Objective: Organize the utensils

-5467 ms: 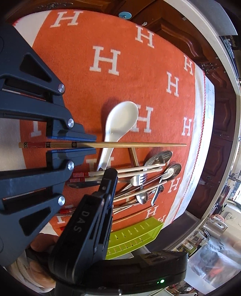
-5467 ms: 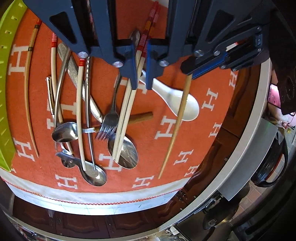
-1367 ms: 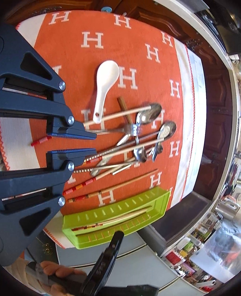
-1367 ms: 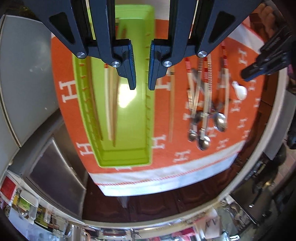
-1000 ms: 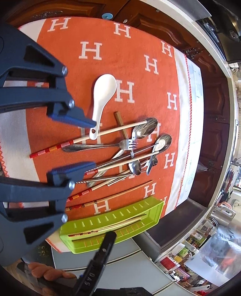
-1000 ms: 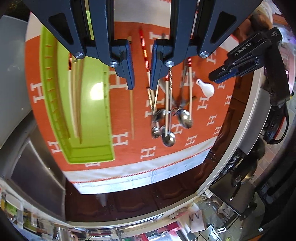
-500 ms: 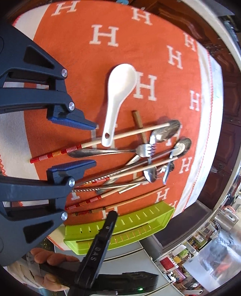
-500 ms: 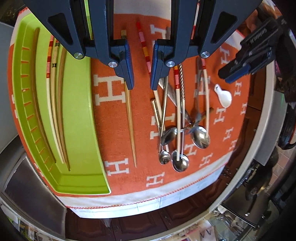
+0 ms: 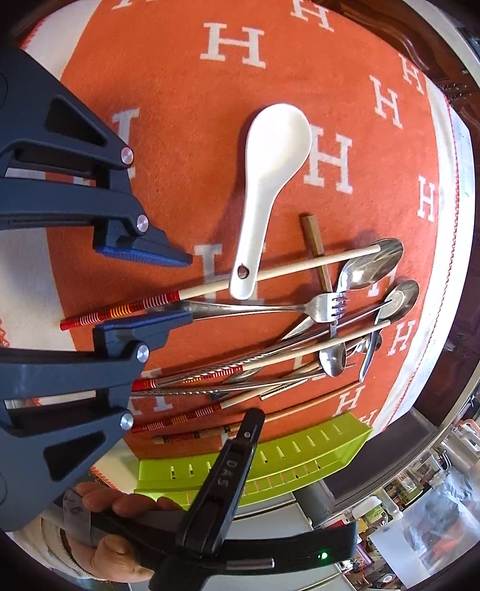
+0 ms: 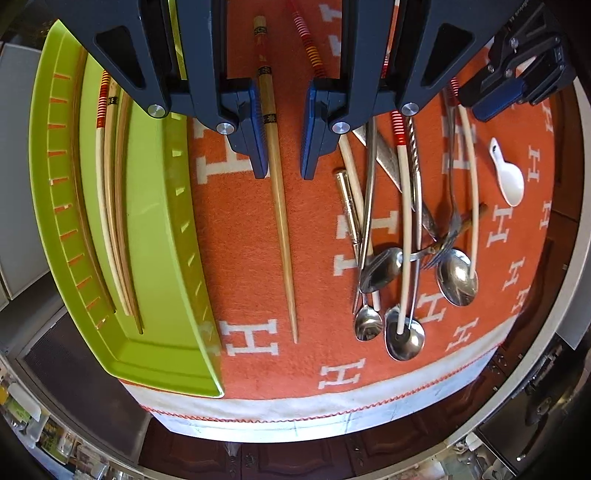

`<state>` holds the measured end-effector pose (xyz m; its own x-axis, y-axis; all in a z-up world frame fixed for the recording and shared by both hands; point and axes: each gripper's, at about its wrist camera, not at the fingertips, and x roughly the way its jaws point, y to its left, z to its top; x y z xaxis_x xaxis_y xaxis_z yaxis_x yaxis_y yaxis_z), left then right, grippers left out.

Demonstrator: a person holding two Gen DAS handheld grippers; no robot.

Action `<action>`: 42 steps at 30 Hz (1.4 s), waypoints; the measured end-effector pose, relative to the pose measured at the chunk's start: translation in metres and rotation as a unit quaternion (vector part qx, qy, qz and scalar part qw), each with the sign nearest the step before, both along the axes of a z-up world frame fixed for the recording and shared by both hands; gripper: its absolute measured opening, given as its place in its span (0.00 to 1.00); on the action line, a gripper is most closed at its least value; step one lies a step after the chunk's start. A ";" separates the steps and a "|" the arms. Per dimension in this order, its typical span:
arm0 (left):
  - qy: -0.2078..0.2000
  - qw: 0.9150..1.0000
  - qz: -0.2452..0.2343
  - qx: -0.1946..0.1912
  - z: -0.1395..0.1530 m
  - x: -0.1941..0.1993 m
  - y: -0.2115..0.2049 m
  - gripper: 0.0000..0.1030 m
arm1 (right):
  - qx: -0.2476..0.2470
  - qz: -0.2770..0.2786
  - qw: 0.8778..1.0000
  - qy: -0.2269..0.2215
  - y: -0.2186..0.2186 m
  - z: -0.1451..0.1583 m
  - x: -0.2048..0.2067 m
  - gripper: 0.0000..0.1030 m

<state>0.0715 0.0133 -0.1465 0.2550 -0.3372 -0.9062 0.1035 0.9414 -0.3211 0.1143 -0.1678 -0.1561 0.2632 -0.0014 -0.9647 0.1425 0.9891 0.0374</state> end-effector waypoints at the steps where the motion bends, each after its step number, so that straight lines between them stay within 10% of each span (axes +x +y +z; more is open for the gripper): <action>1: 0.001 1.000 0.002 0.002 -0.001 0.001 -0.001 0.19 | -0.010 0.003 1.000 -0.003 0.003 -0.001 0.001 0.18; 42: -0.051 0.994 0.016 0.091 0.004 0.003 -0.016 0.03 | 0.116 -0.003 0.991 -0.066 -0.026 0.039 -0.055 0.06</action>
